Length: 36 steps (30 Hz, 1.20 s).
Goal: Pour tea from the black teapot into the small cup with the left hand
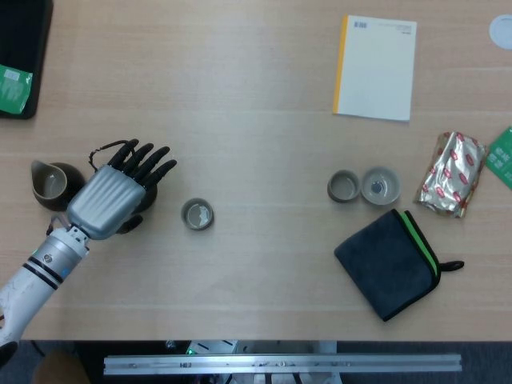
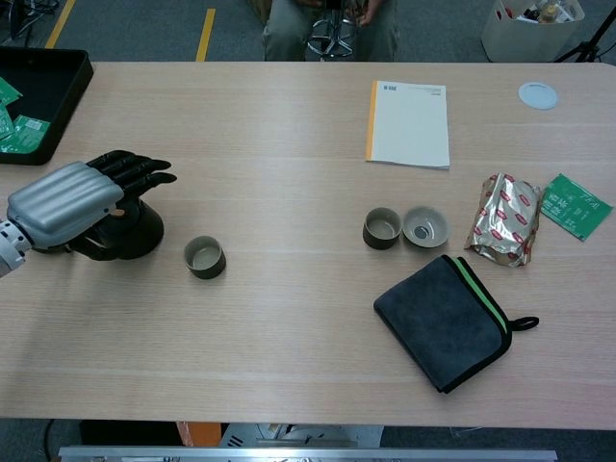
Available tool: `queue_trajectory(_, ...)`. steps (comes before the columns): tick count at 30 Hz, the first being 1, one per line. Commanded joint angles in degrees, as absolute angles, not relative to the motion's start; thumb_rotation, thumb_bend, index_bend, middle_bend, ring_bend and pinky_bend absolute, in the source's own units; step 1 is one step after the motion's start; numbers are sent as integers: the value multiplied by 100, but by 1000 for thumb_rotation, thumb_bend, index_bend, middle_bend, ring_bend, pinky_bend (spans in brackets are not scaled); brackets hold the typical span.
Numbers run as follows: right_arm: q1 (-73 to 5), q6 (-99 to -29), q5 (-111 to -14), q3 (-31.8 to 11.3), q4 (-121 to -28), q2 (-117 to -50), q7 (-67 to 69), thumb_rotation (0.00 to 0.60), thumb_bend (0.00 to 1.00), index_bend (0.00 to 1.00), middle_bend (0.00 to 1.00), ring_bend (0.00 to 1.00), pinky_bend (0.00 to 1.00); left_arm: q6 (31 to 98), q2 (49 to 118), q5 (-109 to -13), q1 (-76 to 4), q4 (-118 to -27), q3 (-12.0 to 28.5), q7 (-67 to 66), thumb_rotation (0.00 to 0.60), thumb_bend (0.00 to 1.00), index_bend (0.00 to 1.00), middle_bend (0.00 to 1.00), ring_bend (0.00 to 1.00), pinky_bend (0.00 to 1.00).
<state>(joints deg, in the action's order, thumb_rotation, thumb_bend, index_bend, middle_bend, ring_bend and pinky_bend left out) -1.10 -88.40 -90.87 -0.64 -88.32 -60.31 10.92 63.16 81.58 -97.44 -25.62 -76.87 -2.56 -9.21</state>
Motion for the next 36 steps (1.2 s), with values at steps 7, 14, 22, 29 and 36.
queue_trajectory(7, -79, -8865, -9075, -59, -8830, -6020, 1100, 600, 52, 328, 324, 203, 240, 6379, 8553, -9795, -2700, -7070, -326, -580, 600, 218, 0, 0, 0, 51)
queue_trajectory(14, -46, -8887, -9044, -63, -8839, -6005, 1089, 600, 52, 328, 324, 203, 240, 6364, 8729, -9816, -2829, -6654, -351, -536, 600, 217, 0, 0, 0, 51)
queue_trajectory(22, -33, -8891, -9049, -63, -8853, -6001, 1065, 600, 52, 328, 324, 203, 240, 6418, 8643, -9783, -2821, -6565, -454, -534, 600, 217, 0, 0, 0, 51)
queue_trajectory(29, -39, -8885, -9067, -65, -8900, -5991, 1017, 600, 52, 328, 324, 203, 240, 6466, 8560, -9739, -2777, -6425, -536, -500, 600, 217, 0, 0, 0, 51)
queue_trajectory(36, -40, -8880, -9081, -62, -8954, -5976, 955, 600, 52, 328, 324, 203, 240, 6516, 8570, -9754, -2757, -6209, -613, -430, 600, 217, 0, 0, 0, 51)
